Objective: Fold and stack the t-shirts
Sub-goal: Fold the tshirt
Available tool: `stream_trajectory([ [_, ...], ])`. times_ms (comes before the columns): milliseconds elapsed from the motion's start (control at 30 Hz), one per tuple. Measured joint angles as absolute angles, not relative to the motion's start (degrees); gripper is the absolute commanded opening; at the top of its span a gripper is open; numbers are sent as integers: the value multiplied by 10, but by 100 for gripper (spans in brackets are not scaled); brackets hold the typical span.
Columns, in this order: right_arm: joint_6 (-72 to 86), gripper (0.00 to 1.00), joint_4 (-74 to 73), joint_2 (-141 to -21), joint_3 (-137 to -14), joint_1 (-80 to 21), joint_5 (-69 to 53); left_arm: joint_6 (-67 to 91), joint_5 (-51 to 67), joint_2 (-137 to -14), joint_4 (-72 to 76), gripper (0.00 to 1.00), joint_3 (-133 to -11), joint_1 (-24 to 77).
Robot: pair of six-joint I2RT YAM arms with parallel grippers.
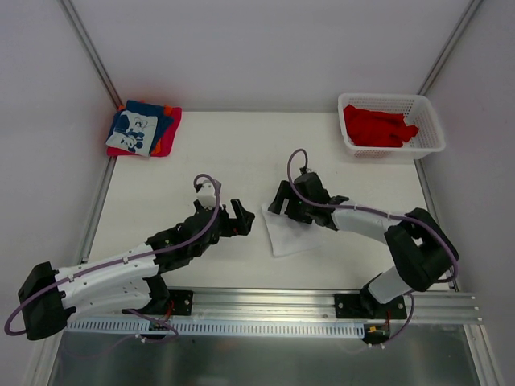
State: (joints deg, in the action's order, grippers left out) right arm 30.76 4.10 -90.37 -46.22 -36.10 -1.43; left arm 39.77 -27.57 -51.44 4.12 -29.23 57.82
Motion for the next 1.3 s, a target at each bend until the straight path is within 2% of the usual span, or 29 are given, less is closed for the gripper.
stream_trajectory([
  [100,331,93,31,-854,-415,-413,21,396,-276,-509,43,92,-292,578],
  [333,383,93,-19,-823,-406,-521,88,396,-275,-499,53,91,-292,578],
  [500,387,93,-107,-823,-486,-578,131,394,-275,-484,57,91,-287,578],
  [733,354,93,-241,-795,-630,-596,194,367,-288,-459,62,92,-281,578],
  [800,337,89,-286,-782,-678,-599,226,351,-285,-444,69,91,-283,577],
  [833,331,62,-299,-774,-698,-600,241,342,-277,-441,74,88,-286,578],
  [900,318,18,-316,-748,-719,-603,273,326,-251,-449,88,80,-294,578],
  [933,313,0,-323,-728,-719,-604,289,319,-231,-458,95,75,-300,578],
  [967,310,0,-333,-704,-713,-605,308,312,-210,-469,105,54,-306,578],
  [1033,314,1,-347,-651,-686,-604,342,312,-167,-498,128,32,-316,578],
  [1067,315,0,-356,-620,-665,-604,357,312,-141,-522,142,16,-324,578],
  [1133,322,0,-382,-564,-624,-601,379,314,-107,-568,157,2,-344,578],
  [1167,327,1,-396,-538,-604,-600,390,313,-97,-590,161,0,-354,578],
  [1300,353,1,-453,-467,-558,-599,421,310,-37,-709,184,0,-421,578],
])
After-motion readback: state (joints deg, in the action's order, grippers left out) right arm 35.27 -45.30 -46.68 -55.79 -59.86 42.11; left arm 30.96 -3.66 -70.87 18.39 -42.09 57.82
